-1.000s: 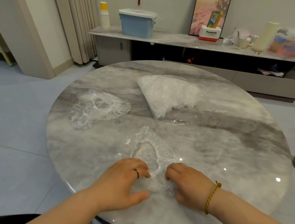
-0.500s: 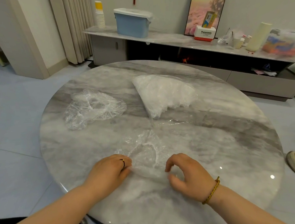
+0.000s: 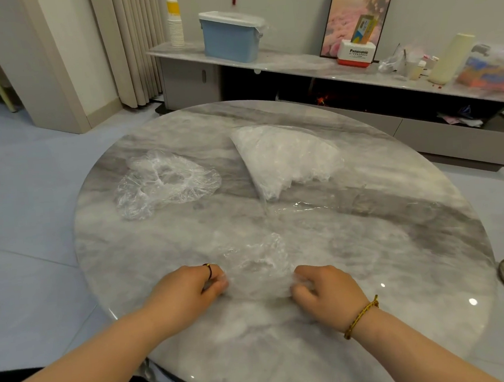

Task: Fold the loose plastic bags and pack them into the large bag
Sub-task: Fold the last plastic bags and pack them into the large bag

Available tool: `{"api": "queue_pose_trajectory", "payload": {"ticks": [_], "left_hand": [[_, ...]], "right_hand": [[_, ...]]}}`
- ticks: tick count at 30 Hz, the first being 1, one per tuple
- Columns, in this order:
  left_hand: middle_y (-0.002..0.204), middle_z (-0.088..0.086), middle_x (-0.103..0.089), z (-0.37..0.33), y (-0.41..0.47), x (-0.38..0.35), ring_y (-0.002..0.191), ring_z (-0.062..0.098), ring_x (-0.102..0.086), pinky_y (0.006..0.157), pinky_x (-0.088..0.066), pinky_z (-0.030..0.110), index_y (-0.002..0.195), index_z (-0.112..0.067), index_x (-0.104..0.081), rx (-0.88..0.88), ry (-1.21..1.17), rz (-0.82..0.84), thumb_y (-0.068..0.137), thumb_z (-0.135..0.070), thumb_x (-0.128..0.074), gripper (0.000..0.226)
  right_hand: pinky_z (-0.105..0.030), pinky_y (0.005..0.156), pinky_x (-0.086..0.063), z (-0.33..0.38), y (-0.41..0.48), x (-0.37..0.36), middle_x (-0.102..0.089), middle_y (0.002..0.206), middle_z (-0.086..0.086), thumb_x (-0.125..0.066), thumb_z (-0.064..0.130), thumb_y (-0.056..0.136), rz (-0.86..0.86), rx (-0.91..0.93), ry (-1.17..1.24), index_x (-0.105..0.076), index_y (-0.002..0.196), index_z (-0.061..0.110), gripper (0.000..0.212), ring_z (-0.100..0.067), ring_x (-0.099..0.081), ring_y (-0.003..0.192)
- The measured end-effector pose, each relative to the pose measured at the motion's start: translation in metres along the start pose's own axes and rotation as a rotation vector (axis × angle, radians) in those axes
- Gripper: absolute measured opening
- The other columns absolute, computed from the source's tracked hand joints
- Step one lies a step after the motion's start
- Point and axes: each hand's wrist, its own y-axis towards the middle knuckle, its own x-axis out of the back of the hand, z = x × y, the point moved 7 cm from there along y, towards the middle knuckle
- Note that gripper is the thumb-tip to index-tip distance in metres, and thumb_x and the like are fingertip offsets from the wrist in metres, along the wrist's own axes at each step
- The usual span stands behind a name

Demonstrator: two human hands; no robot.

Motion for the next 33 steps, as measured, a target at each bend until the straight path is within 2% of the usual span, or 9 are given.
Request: {"api": "queue_pose_trajectory", "payload": {"ticks": [4,9,12,16,20,24,27,30,33], "left_hand": [[0.069,-0.011,-0.054,-0.006,0.000,0.006,0.071,0.010,-0.052,0.069,-0.041,0.024,0.064,-0.036,-0.036,0.050,0.041,-0.061,0.095,-0.033,-0.045,0.032],[0.079,-0.002,-0.065,-0.002,0.003,0.005,0.080,0.020,-0.062,0.076,-0.048,0.031,0.070,-0.033,-0.044,0.144,-0.025,-0.057,0.094,-0.028,-0.046,0.025],[0.094,-0.002,-0.066,-0.004,0.003,0.007,0.084,0.019,-0.062,0.073,-0.046,0.028,0.095,-0.028,-0.053,0.197,-0.015,-0.081,0.095,-0.027,-0.045,0.008],[0.105,-0.008,-0.050,-0.013,0.003,0.020,0.085,0.015,-0.054,0.065,-0.039,0.025,0.132,-0.024,-0.035,0.227,0.197,-0.210,0.095,-0.029,-0.044,0.039],[0.098,0.005,-0.067,-0.046,-0.001,0.021,0.089,0.020,-0.059,0.074,-0.046,0.029,0.110,-0.018,-0.054,-0.193,0.344,-0.521,0.081,-0.026,-0.042,0.033],[0.110,0.005,-0.068,-0.067,0.002,-0.015,0.111,0.020,-0.054,0.103,-0.018,0.028,0.102,-0.014,-0.071,-0.381,0.451,-0.317,0.100,-0.026,-0.011,0.061],[0.111,0.002,-0.068,-0.059,0.013,-0.031,0.104,0.018,-0.064,0.105,-0.011,0.029,0.102,-0.013,-0.071,-0.303,0.567,-0.132,0.098,-0.029,-0.016,0.058],[0.108,0.001,-0.069,-0.047,0.022,-0.043,0.101,0.016,-0.066,0.102,-0.019,0.029,0.100,-0.013,-0.072,-0.253,0.576,0.029,0.078,-0.032,-0.033,0.049],[0.107,-0.003,-0.070,-0.037,0.024,-0.051,0.100,0.012,-0.066,0.093,-0.029,0.028,0.099,-0.016,-0.073,-0.182,0.520,0.126,0.076,-0.035,-0.032,0.051]], "right_hand": [[-0.028,0.063,-0.043,-0.004,0.005,0.002,-0.061,0.070,-0.010,-0.033,0.037,0.097,-0.100,-0.168,0.103,-0.050,0.066,0.009,0.045,-0.013,-0.045,0.062],[-0.028,0.068,-0.046,-0.014,0.011,-0.001,-0.069,0.085,-0.008,-0.029,0.034,0.099,-0.096,-0.318,0.067,-0.035,0.061,0.019,0.042,-0.015,-0.051,0.068],[-0.027,0.063,-0.044,-0.016,0.016,-0.008,-0.068,0.083,-0.006,-0.028,0.032,0.099,-0.051,-0.336,0.014,-0.036,0.065,0.018,0.038,-0.017,-0.049,0.067],[-0.020,0.046,-0.027,-0.015,0.020,-0.011,-0.043,0.063,0.004,-0.031,0.034,0.099,-0.010,-0.338,-0.050,-0.032,0.066,0.018,0.036,-0.012,-0.038,0.054],[-0.021,0.047,-0.028,-0.014,0.022,-0.010,-0.059,0.089,-0.001,-0.031,0.037,0.099,-0.013,-0.367,-0.065,-0.042,0.111,0.012,0.030,-0.019,-0.047,0.071],[-0.026,0.068,-0.044,-0.003,0.022,0.006,-0.053,0.121,-0.003,-0.042,0.024,0.096,-0.197,-0.332,-0.196,-0.030,0.135,0.013,0.042,-0.019,-0.056,0.095],[-0.029,0.074,-0.055,0.017,0.023,0.008,-0.066,0.110,-0.005,-0.058,0.015,0.071,-0.478,-0.059,-0.278,-0.054,0.115,0.014,0.045,-0.019,-0.068,0.094],[-0.029,0.077,-0.054,0.028,0.030,-0.021,-0.070,0.106,0.000,-0.035,0.028,0.071,-0.260,0.027,-0.315,-0.070,0.102,0.019,0.047,-0.012,-0.068,0.095],[-0.025,0.078,-0.053,0.027,0.035,-0.035,-0.071,0.104,0.005,-0.032,0.035,0.075,-0.102,-0.016,-0.292,-0.074,0.094,0.021,0.049,-0.008,-0.068,0.094]]}}
